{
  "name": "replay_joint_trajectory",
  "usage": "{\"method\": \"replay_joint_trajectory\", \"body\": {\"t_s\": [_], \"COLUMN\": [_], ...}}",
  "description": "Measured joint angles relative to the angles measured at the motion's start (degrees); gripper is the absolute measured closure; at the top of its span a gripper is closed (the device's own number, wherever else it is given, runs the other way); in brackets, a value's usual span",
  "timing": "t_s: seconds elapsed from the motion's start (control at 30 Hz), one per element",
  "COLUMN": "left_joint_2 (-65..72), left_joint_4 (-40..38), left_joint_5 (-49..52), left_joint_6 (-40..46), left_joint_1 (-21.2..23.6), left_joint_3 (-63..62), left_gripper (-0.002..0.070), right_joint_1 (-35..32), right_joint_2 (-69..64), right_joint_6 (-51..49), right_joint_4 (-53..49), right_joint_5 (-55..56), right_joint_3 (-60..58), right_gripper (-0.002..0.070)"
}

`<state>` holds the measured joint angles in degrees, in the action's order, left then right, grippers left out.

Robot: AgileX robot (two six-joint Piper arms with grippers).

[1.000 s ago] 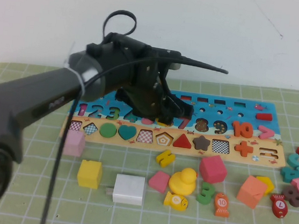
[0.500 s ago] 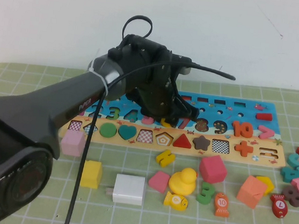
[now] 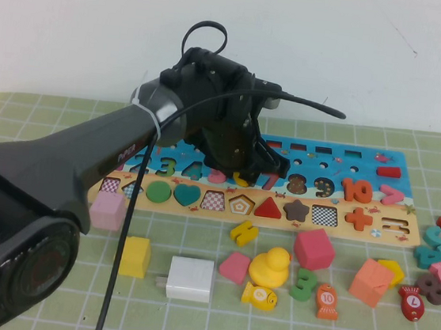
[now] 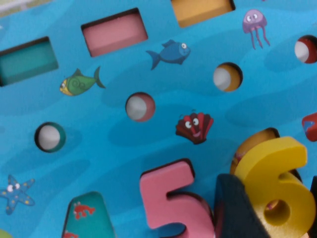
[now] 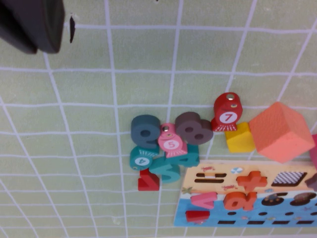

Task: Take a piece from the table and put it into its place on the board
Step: Place the "number 6" into the hole of the number 6

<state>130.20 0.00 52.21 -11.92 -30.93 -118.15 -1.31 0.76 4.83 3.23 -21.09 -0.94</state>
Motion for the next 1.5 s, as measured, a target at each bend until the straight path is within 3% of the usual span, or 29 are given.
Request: {"method": "replay_joint_trajectory", "body": {"t_s": [1.4,1.5], "left_joint_2": [0.00,0.00], "left_joint_4": [-1.19,-1.19], "left_joint_5": [-0.09,-0.09], "left_joint_6": [-1.15,-1.63], "left_joint_1": [0.00,0.00], "left_joint_3": [-0.03,-0.03], "left_gripper": [0.0414,0.0391], "right_joint_1": [0.00,0.00], "right_joint_2": [0.00,0.00], "right_joint_6": [0.00,0.00], "right_joint_4": [0.00,0.00], "right_joint_5": [0.00,0.00], "right_joint_3": [0.00,0.00], "right_gripper": [0.0679,0.0679]}}
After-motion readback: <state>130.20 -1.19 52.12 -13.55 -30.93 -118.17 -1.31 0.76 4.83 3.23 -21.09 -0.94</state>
